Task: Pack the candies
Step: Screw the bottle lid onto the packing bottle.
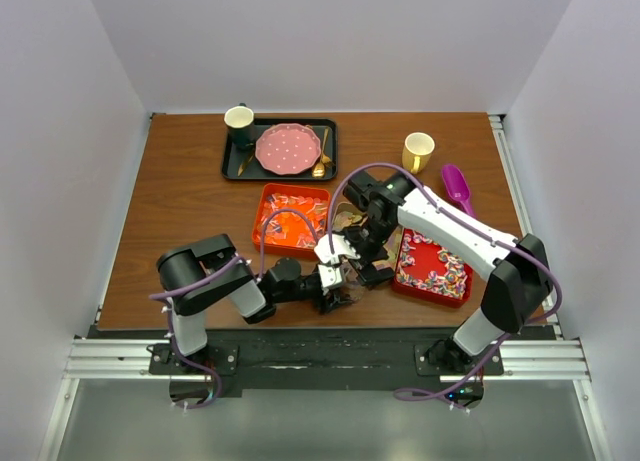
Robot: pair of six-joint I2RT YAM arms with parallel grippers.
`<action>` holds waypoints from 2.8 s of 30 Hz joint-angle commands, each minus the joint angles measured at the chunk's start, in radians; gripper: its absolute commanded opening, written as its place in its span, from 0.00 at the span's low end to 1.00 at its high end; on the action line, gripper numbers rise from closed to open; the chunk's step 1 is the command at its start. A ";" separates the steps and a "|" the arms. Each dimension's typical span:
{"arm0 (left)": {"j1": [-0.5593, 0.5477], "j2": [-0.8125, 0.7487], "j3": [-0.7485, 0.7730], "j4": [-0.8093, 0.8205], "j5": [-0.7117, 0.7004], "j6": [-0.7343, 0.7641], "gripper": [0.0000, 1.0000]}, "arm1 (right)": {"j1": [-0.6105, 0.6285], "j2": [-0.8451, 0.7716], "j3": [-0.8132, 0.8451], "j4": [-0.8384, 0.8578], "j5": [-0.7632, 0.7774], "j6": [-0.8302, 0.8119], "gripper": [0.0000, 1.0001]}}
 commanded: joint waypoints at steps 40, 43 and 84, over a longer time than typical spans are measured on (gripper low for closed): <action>0.010 0.032 0.027 -0.141 -0.001 -0.009 0.00 | -0.006 -0.001 0.073 -0.020 -0.052 0.141 0.99; 0.012 0.032 0.027 -0.135 -0.005 -0.012 0.00 | 0.017 -0.005 0.042 -0.025 -0.045 0.138 0.99; 0.047 0.050 0.041 -0.149 0.024 -0.046 0.00 | -0.068 -0.090 0.022 0.052 0.041 0.270 0.98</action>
